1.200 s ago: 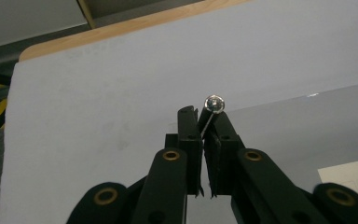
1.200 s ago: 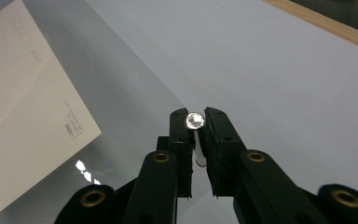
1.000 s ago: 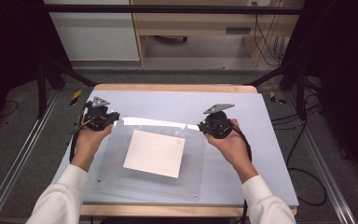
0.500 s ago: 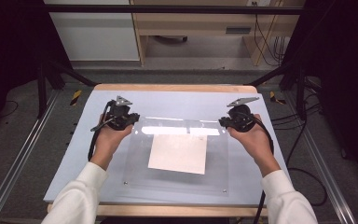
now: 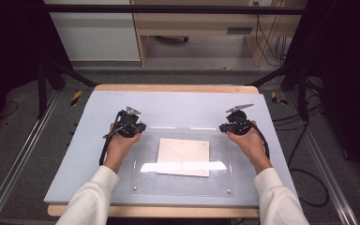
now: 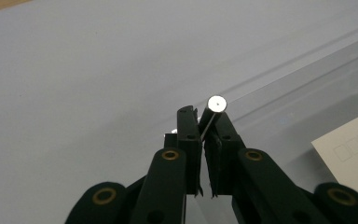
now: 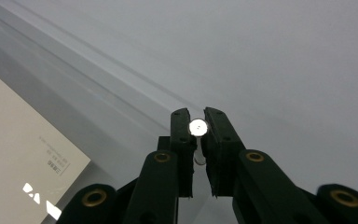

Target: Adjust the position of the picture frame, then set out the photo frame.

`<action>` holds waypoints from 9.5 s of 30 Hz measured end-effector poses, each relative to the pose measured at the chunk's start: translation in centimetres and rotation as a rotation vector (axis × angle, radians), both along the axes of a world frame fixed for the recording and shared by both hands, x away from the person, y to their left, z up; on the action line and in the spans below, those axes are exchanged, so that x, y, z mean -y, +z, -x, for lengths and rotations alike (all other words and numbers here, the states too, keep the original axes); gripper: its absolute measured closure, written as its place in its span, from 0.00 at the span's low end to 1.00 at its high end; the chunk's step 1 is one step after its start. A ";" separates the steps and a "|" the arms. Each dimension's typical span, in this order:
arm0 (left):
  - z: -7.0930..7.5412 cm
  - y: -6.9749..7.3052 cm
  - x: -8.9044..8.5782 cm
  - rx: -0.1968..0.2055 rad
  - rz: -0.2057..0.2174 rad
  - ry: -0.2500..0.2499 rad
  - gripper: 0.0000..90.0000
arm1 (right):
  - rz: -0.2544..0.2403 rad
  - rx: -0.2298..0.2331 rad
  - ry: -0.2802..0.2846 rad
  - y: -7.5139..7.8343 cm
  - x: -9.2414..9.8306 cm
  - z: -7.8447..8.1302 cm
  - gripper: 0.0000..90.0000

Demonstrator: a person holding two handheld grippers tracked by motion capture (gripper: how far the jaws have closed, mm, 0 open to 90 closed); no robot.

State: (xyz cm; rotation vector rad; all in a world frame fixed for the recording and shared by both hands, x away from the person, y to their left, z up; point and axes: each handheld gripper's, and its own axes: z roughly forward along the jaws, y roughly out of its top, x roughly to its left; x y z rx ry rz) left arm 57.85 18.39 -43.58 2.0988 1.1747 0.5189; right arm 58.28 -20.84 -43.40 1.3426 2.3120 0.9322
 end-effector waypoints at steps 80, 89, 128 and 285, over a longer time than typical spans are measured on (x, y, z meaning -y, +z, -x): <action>1.1 -1.7 0.7 0.174 0.057 0.120 0.94 | -0.022 0.176 -0.107 -1.8 -0.7 1.3 0.95; 0.1 -0.9 0.3 0.090 0.041 0.089 0.94 | 0.009 0.078 -0.100 -0.9 -0.8 0.1 0.95; -5.1 1.2 -0.1 -0.183 0.019 0.063 0.95 | -0.073 -0.113 -0.053 0.0 0.0 -3.6 0.93; 16.1 3.4 0.7 0.398 -0.323 -0.479 0.69 | 0.187 0.352 0.340 4.2 -1.7 17.6 0.60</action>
